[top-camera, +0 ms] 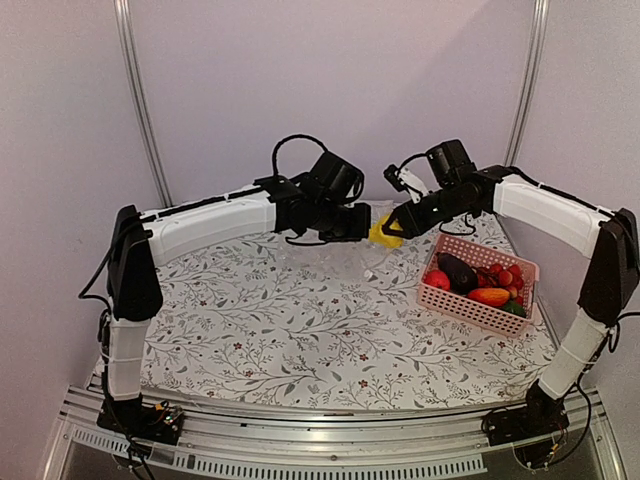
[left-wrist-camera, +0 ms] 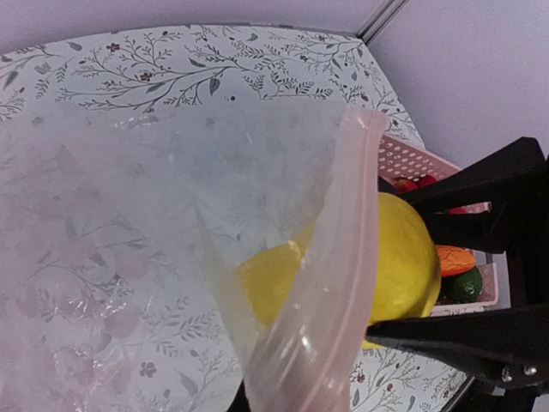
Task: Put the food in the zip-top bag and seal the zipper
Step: Place the fake fruit in the zipper food storage bag.
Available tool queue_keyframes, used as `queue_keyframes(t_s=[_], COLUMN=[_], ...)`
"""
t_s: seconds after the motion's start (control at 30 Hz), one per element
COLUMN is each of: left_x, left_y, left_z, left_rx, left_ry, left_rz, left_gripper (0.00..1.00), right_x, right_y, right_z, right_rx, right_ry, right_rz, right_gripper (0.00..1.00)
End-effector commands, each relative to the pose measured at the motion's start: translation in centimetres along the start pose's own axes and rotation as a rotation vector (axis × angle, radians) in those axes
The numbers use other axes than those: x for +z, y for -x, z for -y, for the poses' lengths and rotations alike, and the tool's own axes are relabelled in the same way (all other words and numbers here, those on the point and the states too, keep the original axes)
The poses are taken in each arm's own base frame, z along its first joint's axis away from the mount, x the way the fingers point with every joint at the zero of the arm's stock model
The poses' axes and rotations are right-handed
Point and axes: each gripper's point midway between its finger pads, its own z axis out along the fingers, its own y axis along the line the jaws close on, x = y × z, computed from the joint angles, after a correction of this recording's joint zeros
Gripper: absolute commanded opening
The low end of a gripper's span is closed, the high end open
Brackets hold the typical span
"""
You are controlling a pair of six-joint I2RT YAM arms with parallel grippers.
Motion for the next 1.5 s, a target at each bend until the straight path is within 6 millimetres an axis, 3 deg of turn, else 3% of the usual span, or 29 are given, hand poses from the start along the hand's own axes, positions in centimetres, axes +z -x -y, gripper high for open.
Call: queue_keyframes(t_s=[0.0, 0.1, 0.3, 0.37, 0.43, 0.57, 0.67, 0.77, 0.83, 0.9, 1.0, 1.13, 1.27, 1.47], left_x=[-0.2, -0.4, -1.1, -1.1, -0.9, -1.1, -2.7, -7.1, -7.9, -7.2, -7.7, -8.1, -8.3, -7.9], left_y=[-0.4, -0.3, 0.0, -0.1, -0.3, -0.1, 1.3, 4.4, 4.6, 3.9, 4.0, 4.6, 5.1, 4.4], left_z=[1.4, 1.5, 0.7, 0.1, -0.6, -1.7, -3.9, -6.9, -6.5, -6.3, -8.5, -8.1, -8.4, -8.8], left_rx=[-0.017, -0.023, -0.016, -0.017, -0.024, -0.015, 0.052, 0.160, 0.209, 0.221, 0.245, 0.259, 0.271, 0.264], left_ry=[-0.054, -0.054, -0.024, -0.009, 0.004, 0.028, 0.111, 0.282, 0.257, 0.260, 0.394, 0.366, 0.387, 0.386], left_rz=[-0.008, -0.005, 0.013, 0.011, 0.004, 0.002, 0.000, 0.033, -0.002, -0.071, -0.100, -0.076, -0.054, -0.069], left_gripper=[0.00, 0.00, 0.00, 0.00, 0.00, 0.00, 0.00, 0.00, 0.00, 0.00, 0.00, 0.00, 0.00, 0.00], right_x=[0.5, 0.8, 1.6, 0.8, -0.5, -4.7, -7.9, -9.6, -10.3, -10.3, -9.9, -7.6, -6.0, -3.6], right_y=[1.4, 1.4, 0.4, 0.9, 1.5, 3.1, 3.4, 1.8, -0.2, -2.5, -5.3, -9.8, -12.3, -13.8], right_z=[-2.2, -3.0, -3.5, -4.1, -4.5, -5.1, -4.4, -1.2, 1.3, 3.6, 6.9, 10.4, 11.7, 13.7], right_rx=[-0.069, -0.069, -0.048, -0.068, -0.096, -0.129, -0.116, -0.087, -0.075, -0.037, 0.032, 0.063, 0.077, 0.103], right_ry=[-0.018, 0.012, 0.053, 0.080, 0.089, 0.127, 0.140, 0.071, 0.027, 0.003, -0.072, -0.206, -0.243, -0.269], right_rz=[0.002, -0.003, -0.039, -0.020, 0.008, 0.086, 0.132, 0.124, 0.108, 0.076, -0.001, -0.164, -0.235, -0.302], right_gripper=[0.29, 0.33, 0.68, 0.85, 0.89, 0.90, 0.89, 0.85, 0.77, 0.70, 0.67, 0.64, 0.66, 0.66])
